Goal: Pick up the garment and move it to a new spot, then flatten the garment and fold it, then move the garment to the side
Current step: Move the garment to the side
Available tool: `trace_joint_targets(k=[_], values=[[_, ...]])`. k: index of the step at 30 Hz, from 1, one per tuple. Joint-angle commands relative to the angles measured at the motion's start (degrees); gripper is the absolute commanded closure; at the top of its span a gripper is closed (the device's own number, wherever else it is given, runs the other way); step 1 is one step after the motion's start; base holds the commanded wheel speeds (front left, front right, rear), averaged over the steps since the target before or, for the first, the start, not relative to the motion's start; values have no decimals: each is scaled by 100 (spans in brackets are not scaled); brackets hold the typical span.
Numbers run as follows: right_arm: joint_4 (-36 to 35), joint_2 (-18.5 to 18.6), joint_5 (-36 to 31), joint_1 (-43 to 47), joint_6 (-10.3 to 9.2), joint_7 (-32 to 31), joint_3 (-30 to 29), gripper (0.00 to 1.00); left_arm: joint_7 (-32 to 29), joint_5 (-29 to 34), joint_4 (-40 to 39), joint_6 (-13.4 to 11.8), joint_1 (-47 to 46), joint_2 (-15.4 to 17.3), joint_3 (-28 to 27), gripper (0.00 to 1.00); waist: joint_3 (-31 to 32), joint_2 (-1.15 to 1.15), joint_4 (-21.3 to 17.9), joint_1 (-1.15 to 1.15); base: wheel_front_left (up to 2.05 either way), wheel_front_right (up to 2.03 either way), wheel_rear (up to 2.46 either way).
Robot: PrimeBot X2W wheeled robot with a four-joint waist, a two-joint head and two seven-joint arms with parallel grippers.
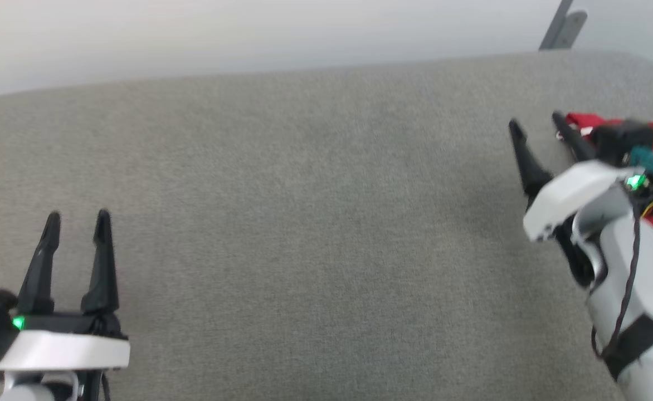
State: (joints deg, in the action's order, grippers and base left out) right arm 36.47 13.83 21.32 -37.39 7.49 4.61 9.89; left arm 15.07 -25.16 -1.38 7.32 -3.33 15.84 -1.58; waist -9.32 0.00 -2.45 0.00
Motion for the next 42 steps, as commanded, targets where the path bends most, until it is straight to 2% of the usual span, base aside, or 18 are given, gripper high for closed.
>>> trace_joint_targets(k=[1,20,32,42], values=[[-182,19,39,290,1,102,64,0,9,6,0,19,200,-43,-126,0,221,0,109,0,0,0,0],[-1355,-124,164,2418,1,626,-255,0,9,265,60,19,1607,-425,-763,0,983,0,152,0,0,0,0],[-1861,-416,-32,3292,1,850,-628,0,9,367,181,19,1790,-553,-809,0,1104,0,199,0,0,0,0],[-2185,-647,-154,3682,1,852,-860,0,9,389,235,19,1746,-604,-719,0,1154,0,218,0,0,0,0]])
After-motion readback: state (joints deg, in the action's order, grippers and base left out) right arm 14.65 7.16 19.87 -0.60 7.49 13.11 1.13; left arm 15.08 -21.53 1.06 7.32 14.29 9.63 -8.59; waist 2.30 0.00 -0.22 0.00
